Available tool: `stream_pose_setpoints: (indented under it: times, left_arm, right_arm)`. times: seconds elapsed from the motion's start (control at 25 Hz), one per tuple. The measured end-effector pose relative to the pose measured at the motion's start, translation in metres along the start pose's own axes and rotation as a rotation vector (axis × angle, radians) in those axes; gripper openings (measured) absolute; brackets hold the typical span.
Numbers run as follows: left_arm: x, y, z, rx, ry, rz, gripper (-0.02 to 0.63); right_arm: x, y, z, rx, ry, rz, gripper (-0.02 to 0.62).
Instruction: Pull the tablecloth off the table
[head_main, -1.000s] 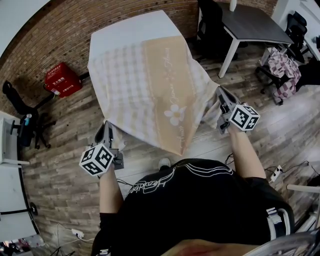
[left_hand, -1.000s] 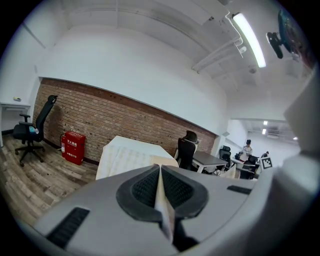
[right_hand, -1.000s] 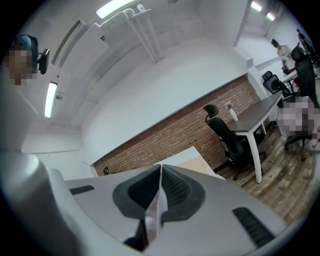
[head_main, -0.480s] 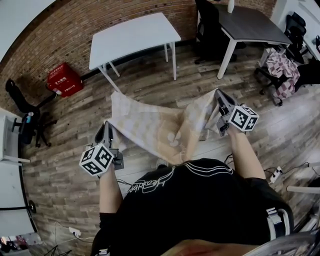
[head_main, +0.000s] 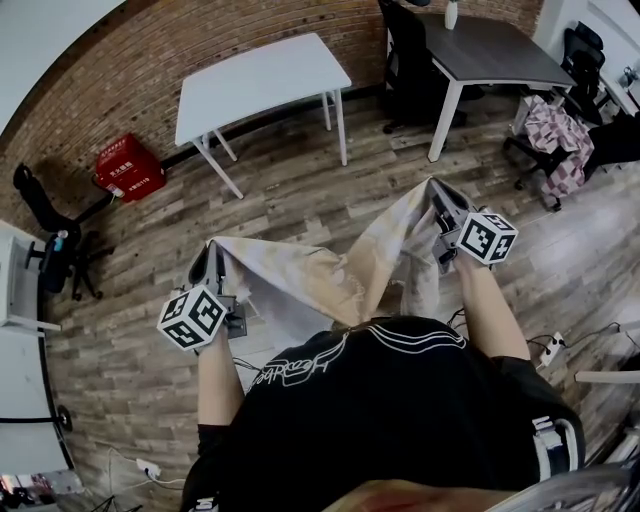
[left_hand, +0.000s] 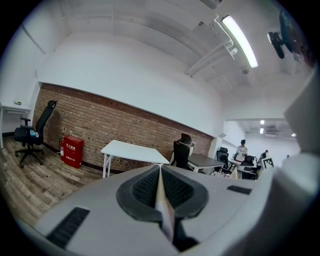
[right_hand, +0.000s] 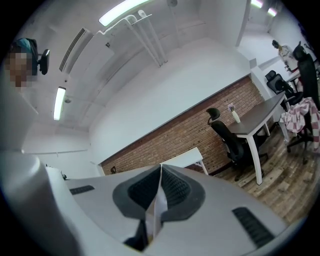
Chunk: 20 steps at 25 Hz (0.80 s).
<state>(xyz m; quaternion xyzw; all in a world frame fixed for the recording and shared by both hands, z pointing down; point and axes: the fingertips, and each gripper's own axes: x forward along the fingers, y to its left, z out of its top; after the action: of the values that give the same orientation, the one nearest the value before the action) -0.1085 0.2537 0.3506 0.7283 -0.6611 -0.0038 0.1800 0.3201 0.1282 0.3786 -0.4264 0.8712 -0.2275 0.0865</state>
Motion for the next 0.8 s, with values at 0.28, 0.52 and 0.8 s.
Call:
stream_pose_setpoints:
  times: [0.28, 0.52, 0.8]
  left_arm:
    - [-0.001, -0.010, 0.000, 0.012, -0.002, -0.005, 0.006]
    - [0.005, -0.009, -0.002, 0.016, 0.003, 0.002, 0.006]
    - [0.009, -0.011, 0.009, 0.031, -0.013, 0.001, 0.006]
  right_arm:
    - [-0.011, -0.003, -0.005, 0.008, 0.000, 0.004, -0.002]
    - [-0.007, -0.004, -0.011, 0.013, 0.017, 0.013, -0.002]
    - [-0.003, -0.004, -0.008, 0.012, 0.013, 0.016, -0.002]
